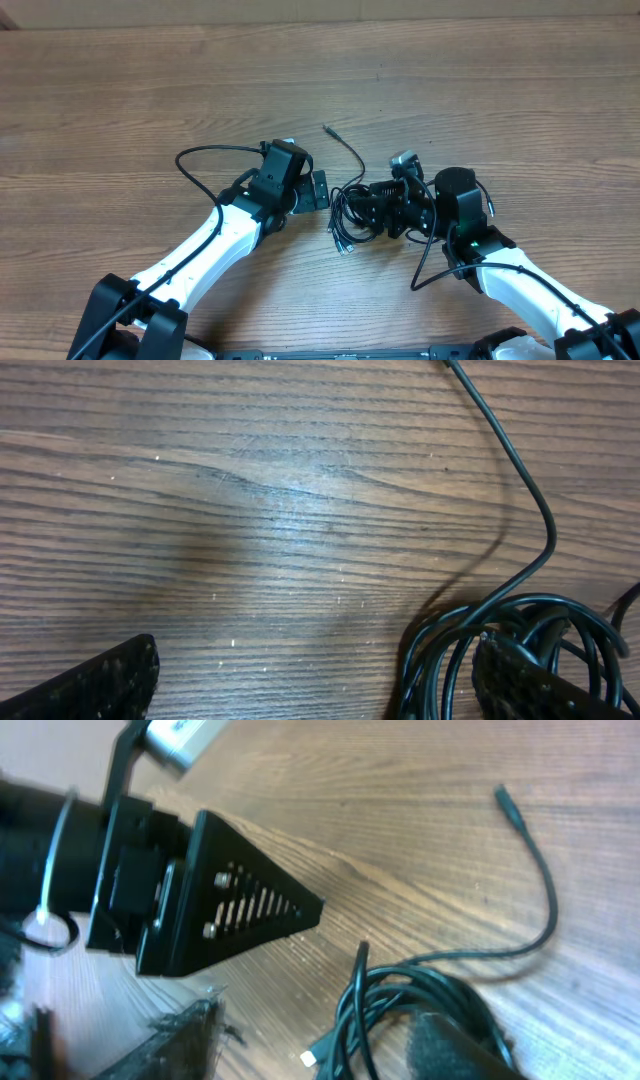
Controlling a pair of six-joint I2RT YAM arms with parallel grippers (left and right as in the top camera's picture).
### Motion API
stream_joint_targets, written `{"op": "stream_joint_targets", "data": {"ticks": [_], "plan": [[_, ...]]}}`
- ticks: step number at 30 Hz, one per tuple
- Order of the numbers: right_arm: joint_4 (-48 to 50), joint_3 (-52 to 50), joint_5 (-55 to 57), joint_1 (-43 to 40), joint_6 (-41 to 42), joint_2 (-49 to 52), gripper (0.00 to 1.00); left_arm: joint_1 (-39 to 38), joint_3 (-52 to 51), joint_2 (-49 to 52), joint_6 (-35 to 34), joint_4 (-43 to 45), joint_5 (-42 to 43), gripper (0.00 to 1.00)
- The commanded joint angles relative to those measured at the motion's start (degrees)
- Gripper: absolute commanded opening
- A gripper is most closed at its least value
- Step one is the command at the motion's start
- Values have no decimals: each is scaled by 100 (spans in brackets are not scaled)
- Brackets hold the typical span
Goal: Untangle cables
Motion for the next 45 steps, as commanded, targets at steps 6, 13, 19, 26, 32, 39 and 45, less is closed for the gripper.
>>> {"op": "stream_joint_targets", "data": {"ticks": [6, 13, 19, 26, 32, 39, 45], "plan": [[-11, 39, 186, 22, -24, -2, 95, -11, 87, -22, 24, 9, -247, 100], [-15, 39, 186, 22, -22, -2, 100, -11, 87, -22, 26, 11, -247, 100], [-15, 39, 201, 22, 2, -2, 100, -11, 87, -22, 26, 9, -247, 100], [-15, 39, 195, 22, 0, -2, 100, -11, 87, -22, 26, 7, -269, 100], [-15, 39, 197, 22, -2, -2, 100, -11, 87, -22, 26, 4, -284, 100], [-15, 39, 365, 15, -4, -2, 100, -11, 87, -20, 26, 9, -313, 100], [-15, 39, 664, 15, -2, -2, 100, -11, 87, -22, 26, 9, -444, 100]]}}
